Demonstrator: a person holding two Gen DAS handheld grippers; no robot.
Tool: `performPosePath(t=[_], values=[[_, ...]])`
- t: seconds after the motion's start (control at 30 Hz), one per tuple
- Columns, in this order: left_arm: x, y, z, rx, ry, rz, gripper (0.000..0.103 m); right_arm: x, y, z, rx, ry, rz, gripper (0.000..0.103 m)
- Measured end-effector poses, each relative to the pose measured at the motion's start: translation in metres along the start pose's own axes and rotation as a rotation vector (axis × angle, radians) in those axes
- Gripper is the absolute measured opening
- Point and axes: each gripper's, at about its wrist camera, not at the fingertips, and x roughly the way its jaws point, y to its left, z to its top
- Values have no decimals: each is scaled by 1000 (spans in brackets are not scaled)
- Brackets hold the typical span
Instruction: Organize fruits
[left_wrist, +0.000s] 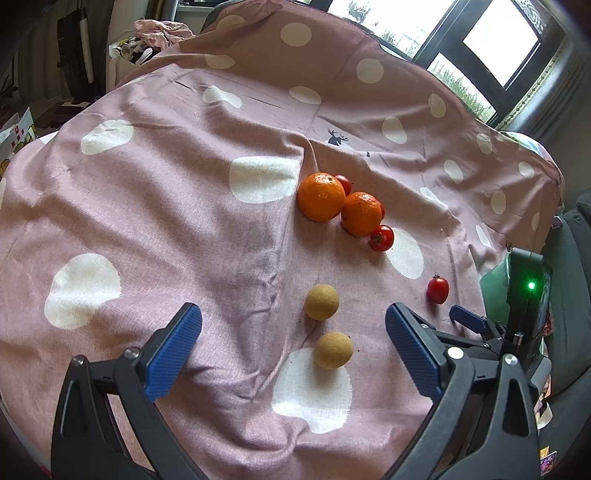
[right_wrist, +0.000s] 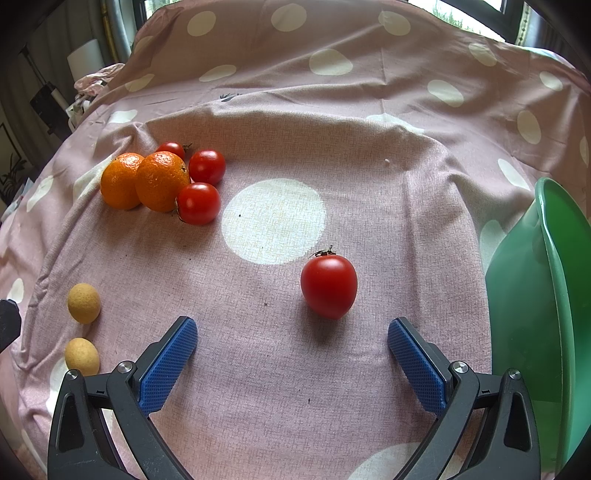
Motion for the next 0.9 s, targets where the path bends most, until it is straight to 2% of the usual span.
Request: performPosePath(t=[0.6, 0.9], values=[[-4, 3, 1, -4, -12, -2, 100, 1, 0, 1, 0, 0, 0, 102], [-6, 6, 2, -23, -8, -34, 100, 0, 0, 0, 0, 0, 0, 102]])
